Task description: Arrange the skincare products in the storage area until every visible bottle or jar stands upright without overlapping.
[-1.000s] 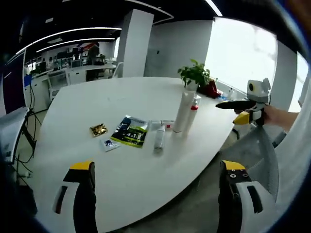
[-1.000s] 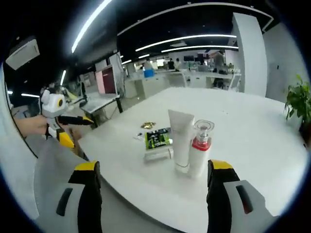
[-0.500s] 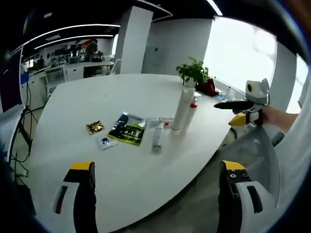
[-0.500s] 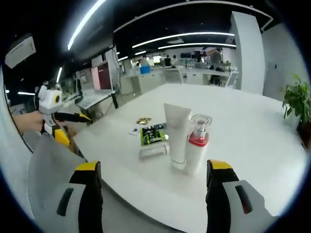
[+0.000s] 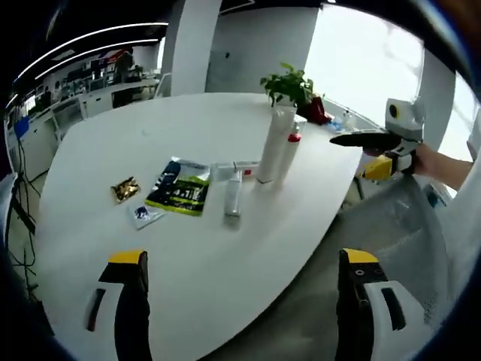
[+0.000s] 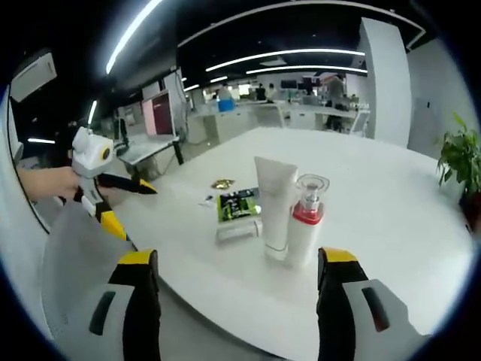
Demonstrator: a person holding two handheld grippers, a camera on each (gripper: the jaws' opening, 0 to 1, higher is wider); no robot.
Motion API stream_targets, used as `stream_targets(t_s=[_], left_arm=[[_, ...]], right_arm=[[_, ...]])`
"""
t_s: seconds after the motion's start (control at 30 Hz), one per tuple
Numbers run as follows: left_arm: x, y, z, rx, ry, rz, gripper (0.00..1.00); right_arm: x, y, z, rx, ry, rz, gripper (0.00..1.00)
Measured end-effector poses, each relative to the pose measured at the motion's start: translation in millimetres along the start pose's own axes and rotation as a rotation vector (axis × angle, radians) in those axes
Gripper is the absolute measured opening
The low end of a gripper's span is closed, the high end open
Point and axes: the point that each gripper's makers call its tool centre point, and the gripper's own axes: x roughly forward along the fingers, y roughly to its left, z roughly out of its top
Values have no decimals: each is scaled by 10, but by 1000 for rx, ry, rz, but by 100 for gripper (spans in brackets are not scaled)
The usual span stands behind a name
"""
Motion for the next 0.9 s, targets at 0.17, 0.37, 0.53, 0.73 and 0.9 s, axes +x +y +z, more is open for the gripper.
stream_targets(t_s=[0.17,0.37,0.53,0.73,0.9], left_arm=[[219,98,-77,28,62,-9,96],[359,98,-74,-3,93,-28,95],[402,57,-38,15,120,-34,94],[517,26,10,35,139,-44,93],[650,-14,78,57,154,-45,92]], right_arm=[[-9,-11,11,0,-6,-5,87],[-14,-32,15,3,-11,-13,87],[-18,-23,17,-4,-8,-16,87],[-17,-20,23,-6,-5,-15,86],[-25,-22,22,-9,-4,-14,86]])
